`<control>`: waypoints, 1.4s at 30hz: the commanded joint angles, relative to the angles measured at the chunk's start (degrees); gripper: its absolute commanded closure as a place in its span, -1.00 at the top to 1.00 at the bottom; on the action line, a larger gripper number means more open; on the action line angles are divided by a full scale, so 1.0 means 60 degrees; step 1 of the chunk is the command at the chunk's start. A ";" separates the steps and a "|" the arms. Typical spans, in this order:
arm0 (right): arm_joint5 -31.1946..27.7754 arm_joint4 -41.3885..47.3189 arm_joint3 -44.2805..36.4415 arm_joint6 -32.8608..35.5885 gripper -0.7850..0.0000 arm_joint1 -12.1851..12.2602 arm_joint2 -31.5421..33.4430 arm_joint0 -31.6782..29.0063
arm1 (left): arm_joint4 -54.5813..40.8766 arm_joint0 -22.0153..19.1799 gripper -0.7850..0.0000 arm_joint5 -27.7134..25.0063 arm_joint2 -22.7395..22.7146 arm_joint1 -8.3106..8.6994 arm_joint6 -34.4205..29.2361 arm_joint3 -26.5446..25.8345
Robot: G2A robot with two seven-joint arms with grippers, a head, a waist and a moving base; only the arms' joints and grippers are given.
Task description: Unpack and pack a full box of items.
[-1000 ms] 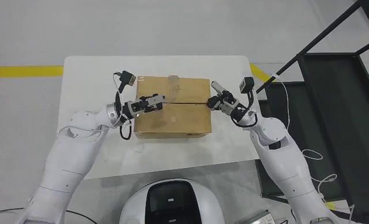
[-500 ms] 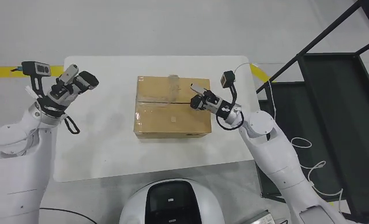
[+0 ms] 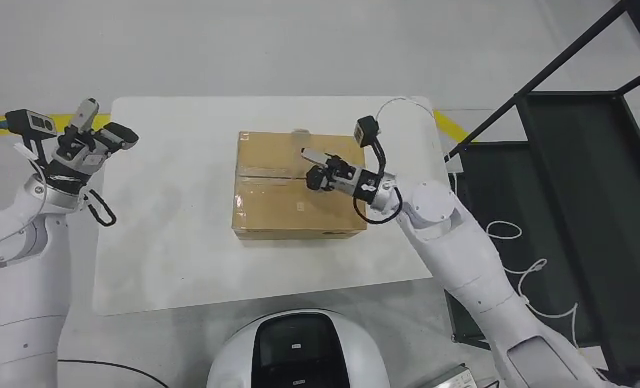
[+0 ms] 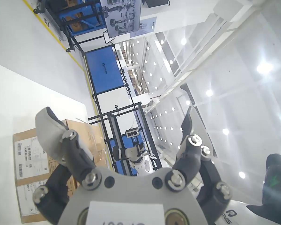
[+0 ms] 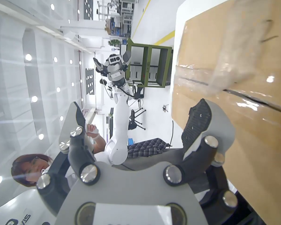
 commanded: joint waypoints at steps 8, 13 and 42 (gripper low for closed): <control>-0.0041 0.0187 0.2358 -0.0773 1.00 -0.0963 -0.2390 0.2512 | 0.0000 0.0004 1.00 0.0002 0.0001 0.0000 -0.0004 -0.0009; -0.0041 0.0187 0.2358 -0.0773 1.00 -0.0963 -0.2390 0.2512 | 0.0000 0.0004 1.00 0.0002 0.0001 0.0000 -0.0004 -0.0009; 0.0618 0.0241 0.4402 -0.2087 1.00 -0.2282 -0.3731 0.3610 | 0.0000 0.0004 1.00 0.0002 0.0001 0.0000 -0.0004 -0.0009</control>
